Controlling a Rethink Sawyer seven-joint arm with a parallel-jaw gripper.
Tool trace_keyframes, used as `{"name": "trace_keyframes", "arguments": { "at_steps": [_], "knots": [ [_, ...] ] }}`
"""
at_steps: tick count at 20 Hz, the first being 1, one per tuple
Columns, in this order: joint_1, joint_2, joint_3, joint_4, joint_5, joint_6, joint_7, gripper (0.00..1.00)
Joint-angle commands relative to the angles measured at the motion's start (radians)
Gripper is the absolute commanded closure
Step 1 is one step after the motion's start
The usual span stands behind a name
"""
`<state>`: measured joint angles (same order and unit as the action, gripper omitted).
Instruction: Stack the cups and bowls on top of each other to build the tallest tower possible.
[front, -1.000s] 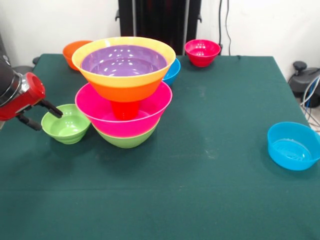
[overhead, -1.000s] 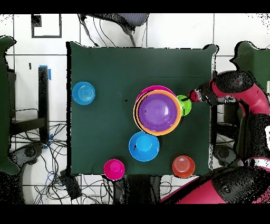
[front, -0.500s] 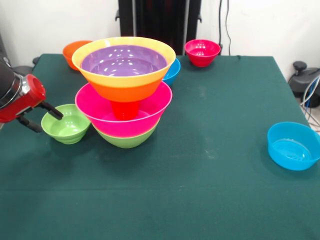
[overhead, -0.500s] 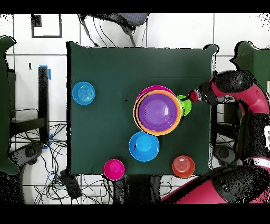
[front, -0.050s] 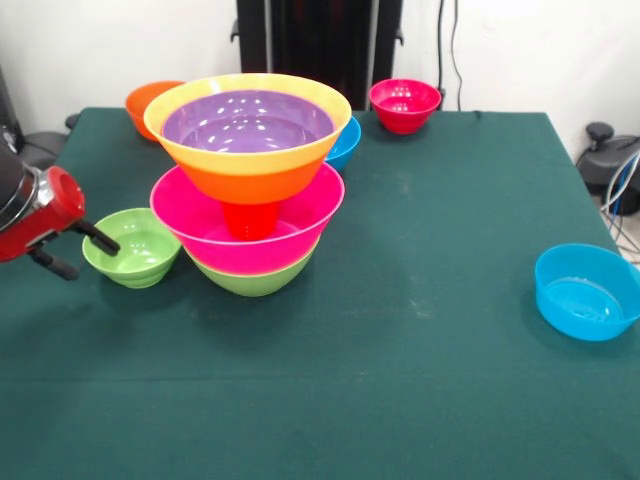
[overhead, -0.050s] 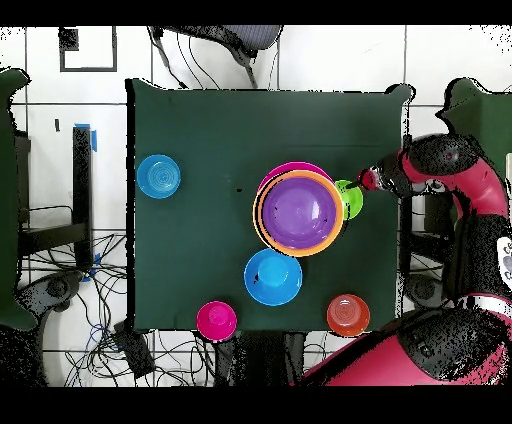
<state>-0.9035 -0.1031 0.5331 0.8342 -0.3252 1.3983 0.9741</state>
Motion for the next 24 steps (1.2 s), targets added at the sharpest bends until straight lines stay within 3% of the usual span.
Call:
{"name": "trace_keyframes", "arguments": {
  "at_steps": [1, 24],
  "knots": [
    [0.019, 0.042, 0.062, -0.098, -0.089, -0.035, -0.353, 0.0],
    [0.006, 0.001, 0.037, 0.023, -0.089, -0.049, -0.313, 0.0]
  ]
}}
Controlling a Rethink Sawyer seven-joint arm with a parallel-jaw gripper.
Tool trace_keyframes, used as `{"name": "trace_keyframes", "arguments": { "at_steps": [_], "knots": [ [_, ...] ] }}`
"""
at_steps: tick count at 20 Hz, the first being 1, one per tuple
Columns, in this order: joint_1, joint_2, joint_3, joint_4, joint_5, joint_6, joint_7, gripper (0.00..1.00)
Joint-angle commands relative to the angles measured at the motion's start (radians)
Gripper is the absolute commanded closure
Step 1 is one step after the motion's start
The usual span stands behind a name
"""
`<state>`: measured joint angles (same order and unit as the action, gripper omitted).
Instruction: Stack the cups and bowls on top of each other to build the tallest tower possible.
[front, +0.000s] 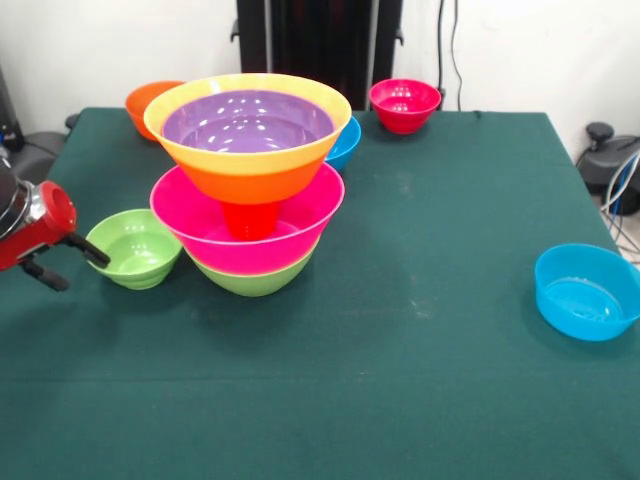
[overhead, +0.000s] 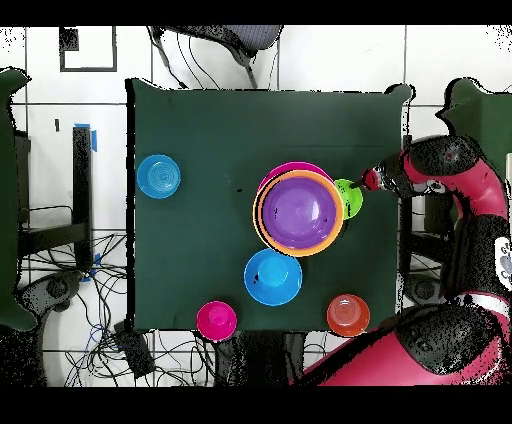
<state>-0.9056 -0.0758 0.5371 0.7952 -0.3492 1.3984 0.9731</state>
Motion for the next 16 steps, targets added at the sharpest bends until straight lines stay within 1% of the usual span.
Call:
{"name": "trace_keyframes", "arguments": {
  "at_steps": [1, 12, 13, 16],
  "knots": [
    [0.006, -0.029, 0.032, 0.07, -0.065, -0.055, -0.31, 0.0],
    [-0.002, -0.039, 0.034, 0.116, -0.07, -0.097, -0.283, 0.0],
    [-0.002, -0.038, 0.034, 0.108, -0.081, -0.092, -0.293, 1.0],
    [-0.003, -0.037, 0.039, 0.104, -0.081, -0.094, -0.299, 1.0]
  ]
}}
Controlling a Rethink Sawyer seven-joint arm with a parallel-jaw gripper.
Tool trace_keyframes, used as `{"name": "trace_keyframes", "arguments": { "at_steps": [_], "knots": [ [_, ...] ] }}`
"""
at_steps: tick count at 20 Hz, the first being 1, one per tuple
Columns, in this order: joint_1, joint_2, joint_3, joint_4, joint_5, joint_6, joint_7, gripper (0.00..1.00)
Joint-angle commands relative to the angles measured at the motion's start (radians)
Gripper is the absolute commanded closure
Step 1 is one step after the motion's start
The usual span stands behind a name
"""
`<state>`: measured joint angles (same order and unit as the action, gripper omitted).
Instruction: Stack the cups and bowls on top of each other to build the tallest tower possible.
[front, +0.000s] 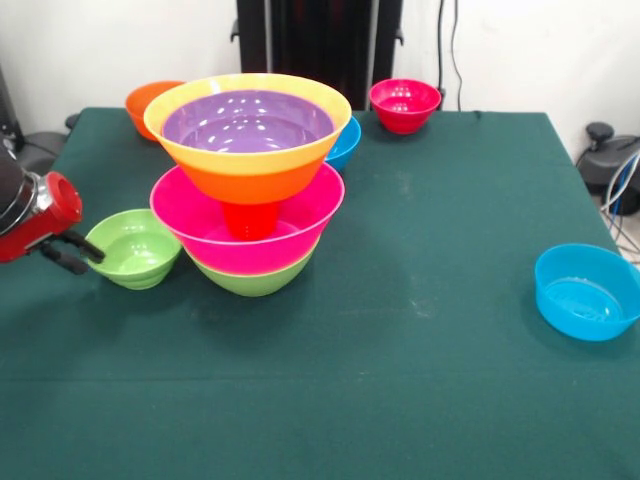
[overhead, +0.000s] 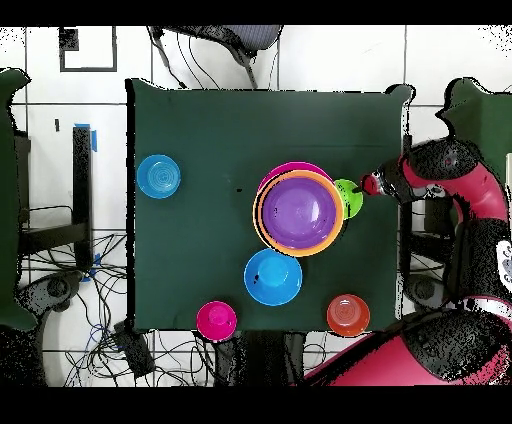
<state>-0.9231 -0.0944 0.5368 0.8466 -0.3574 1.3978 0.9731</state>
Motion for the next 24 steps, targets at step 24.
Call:
{"name": "trace_keyframes", "arguments": {
  "at_steps": [24],
  "knots": [
    [0.028, -0.028, 0.058, -0.023, -0.127, -0.079, -0.382, 1.0]
  ]
}}
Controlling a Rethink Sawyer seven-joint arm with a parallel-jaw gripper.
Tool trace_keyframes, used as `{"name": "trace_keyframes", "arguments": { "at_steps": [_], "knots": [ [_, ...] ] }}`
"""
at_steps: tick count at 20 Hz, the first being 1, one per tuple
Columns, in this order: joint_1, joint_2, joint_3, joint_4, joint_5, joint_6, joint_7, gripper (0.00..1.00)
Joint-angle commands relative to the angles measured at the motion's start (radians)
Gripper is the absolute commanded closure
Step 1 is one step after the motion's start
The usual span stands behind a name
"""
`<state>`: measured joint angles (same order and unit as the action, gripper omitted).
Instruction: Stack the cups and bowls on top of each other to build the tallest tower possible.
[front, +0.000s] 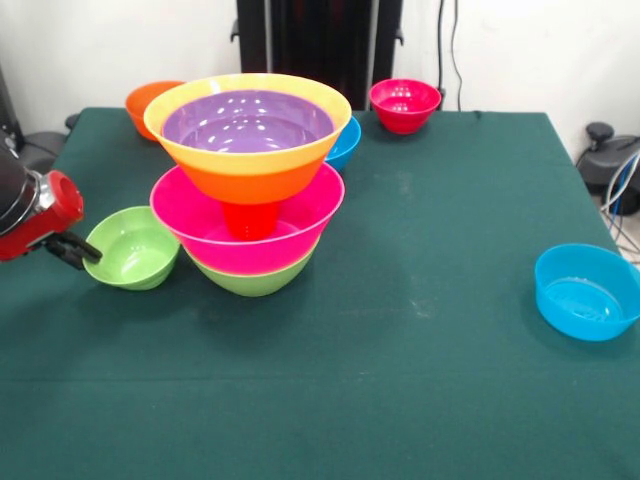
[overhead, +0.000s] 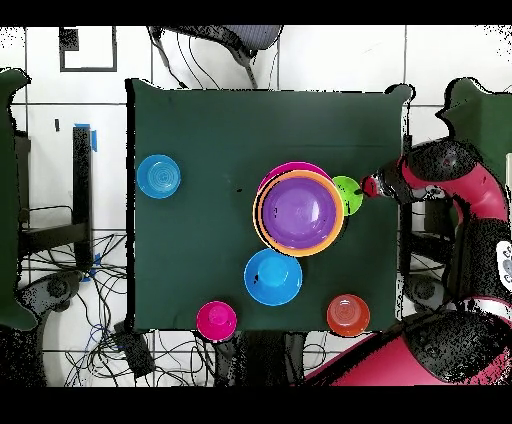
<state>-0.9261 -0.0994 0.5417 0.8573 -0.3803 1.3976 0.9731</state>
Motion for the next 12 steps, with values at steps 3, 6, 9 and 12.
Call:
{"name": "trace_keyframes", "arguments": {
  "at_steps": [3, 6, 9, 12],
  "knots": [
    [0.035, -0.021, 0.058, -0.075, -0.124, -0.051, -0.411, 1.0],
    [0.034, -0.031, 0.067, -0.096, -0.137, -0.023, -0.426, 1.0],
    [0.033, -0.035, 0.078, -0.122, -0.157, 0.004, -0.456, 1.0],
    [0.038, -0.031, 0.086, -0.156, -0.168, 0.029, -0.467, 1.0]
  ]
}}
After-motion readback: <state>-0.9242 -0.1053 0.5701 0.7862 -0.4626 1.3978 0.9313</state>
